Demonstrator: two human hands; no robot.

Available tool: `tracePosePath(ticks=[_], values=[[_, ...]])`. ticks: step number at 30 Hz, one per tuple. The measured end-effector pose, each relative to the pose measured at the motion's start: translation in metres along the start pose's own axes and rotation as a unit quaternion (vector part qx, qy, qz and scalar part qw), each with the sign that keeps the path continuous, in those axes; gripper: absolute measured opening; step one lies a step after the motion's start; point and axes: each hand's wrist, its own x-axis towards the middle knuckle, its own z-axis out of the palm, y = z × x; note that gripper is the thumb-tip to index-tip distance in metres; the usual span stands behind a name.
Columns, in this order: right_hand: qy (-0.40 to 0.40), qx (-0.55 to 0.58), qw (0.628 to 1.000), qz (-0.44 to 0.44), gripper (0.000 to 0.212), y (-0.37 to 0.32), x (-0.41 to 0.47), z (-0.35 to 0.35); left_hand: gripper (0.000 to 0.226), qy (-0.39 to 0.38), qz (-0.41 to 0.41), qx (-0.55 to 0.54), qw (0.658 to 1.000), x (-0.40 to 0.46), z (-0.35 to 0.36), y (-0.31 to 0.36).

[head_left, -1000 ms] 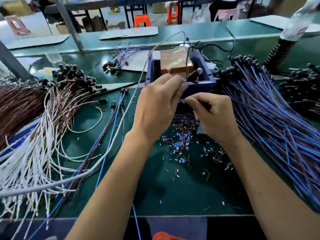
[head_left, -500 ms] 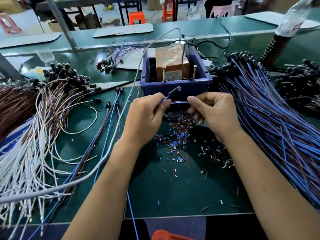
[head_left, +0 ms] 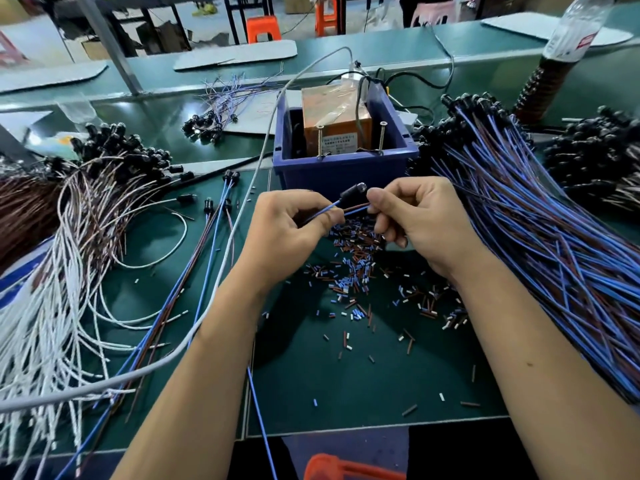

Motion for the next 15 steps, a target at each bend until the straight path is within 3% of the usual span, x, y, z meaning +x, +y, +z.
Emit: tracePosePath(ticks=[5, 10, 15], values=[[-0.011, 0.001, 1.000, -0.014, 0.027, -0.001, 0.000, -0.003, 0.018, -0.038, -0.025, -0.045, 0.998, 0.000, 0.002, 0.001], [0.109, 0.069, 0.992, 0.001, 0.028, -0.003, 0.003, -0.023, 0.019, 0.015, -0.055, -0.105, 0.993, -0.001, -0.009, -0.006], [0.042, 0.039, 0.998, 0.024, 0.003, 0.000, 0.001, 0.002, 0.019, 0.047, -0.076, -0.190, 0.978, 0.000, -0.003, -0.006]])
